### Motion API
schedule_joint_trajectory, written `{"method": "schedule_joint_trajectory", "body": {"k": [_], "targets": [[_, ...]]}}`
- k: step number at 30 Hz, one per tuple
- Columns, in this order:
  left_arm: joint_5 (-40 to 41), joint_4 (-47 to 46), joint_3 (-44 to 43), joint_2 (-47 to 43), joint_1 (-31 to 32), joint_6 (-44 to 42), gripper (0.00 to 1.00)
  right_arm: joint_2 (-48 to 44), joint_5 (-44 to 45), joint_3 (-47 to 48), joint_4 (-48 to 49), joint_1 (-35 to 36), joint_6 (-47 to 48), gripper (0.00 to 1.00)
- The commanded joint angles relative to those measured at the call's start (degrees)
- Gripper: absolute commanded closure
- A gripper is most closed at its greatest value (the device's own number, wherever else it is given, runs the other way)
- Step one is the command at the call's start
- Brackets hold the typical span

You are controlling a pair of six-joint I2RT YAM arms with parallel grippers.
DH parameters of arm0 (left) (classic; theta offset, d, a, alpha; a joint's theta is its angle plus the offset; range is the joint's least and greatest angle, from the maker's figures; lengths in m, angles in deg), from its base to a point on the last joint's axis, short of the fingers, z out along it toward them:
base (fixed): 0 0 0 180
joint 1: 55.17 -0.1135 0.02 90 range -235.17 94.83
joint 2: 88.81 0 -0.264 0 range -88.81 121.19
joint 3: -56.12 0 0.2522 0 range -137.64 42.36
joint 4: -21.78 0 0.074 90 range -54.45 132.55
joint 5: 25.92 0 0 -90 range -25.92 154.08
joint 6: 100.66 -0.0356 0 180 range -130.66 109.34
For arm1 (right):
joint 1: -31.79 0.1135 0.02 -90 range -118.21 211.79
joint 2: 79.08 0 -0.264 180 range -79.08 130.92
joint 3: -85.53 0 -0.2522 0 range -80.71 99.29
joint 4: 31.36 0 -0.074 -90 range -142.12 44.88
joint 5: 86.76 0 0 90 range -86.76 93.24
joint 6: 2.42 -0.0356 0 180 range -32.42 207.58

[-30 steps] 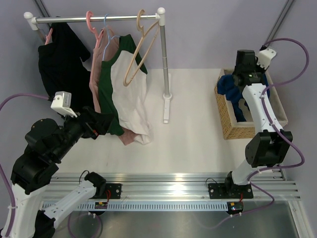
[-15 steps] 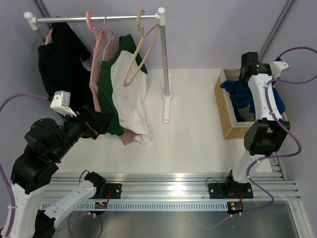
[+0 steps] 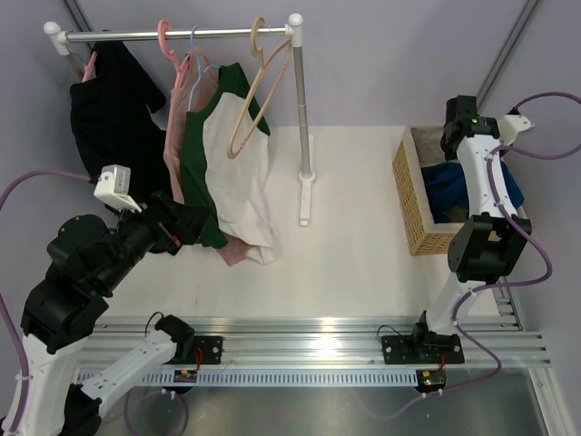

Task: Remove the t-shirt from the hanger

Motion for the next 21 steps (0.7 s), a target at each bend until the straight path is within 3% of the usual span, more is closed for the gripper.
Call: {"method": "schedule_joint_trajectory", "body": {"k": [1,2,5,6,11,12,14,16,19,21], "targets": [[-1.7,-3.3,-0.6,1.2,-0.1,0.6,0.01,-3.6,-12.1,-7.8,21.2,0.0,16.1,1.0],[-1.7,-3.4,-0.4,1.1,-0.1,0.6,0.01,-4.4,-15.0,-11.4,23.8,0.0,18.0,1.0],[-1.8,-3.8,0.4,1.3,-0.1,0.6,0.01,-4.5,-24.9,-14.8,30.2,0.0,23.7,0.86],[-1.9,-3.8,0.6,1.4,-0.1,0.7,0.01,-4.2,-27.9,-14.7,30.6,0.0,26.4,0.77],[-2.2,-4.8,1.0,1.6,-0.1,0.8,0.01,-3.7,-33.2,-12.7,32.8,0.0,34.4,0.58],[-2.4,-5.4,1.1,1.7,-0.1,0.9,0.01,-4.3,-34.9,-12.7,33.2,0.0,34.7,0.52],[-3.2,-6.1,1.1,2.0,-0.1,0.7,0.01,-5.8,-37.4,-12.3,33.2,0.0,35.1,0.27],[-3.7,-6.7,1.4,2.4,-0.1,0.3,0.01,-7.2,-38.6,-10.6,31.4,0.0,35.1,0.11],[-3.6,-6.5,2.7,3.1,-0.1,-2.4,0.01,-8.5,-40.7,-6.0,26.5,0.0,35.9,0.0],[-3.1,-5.9,3.2,4.1,-0.1,-4.8,0.01,-9.4,-43.6,-2.1,21.5,0.0,36.8,0.01]]}}
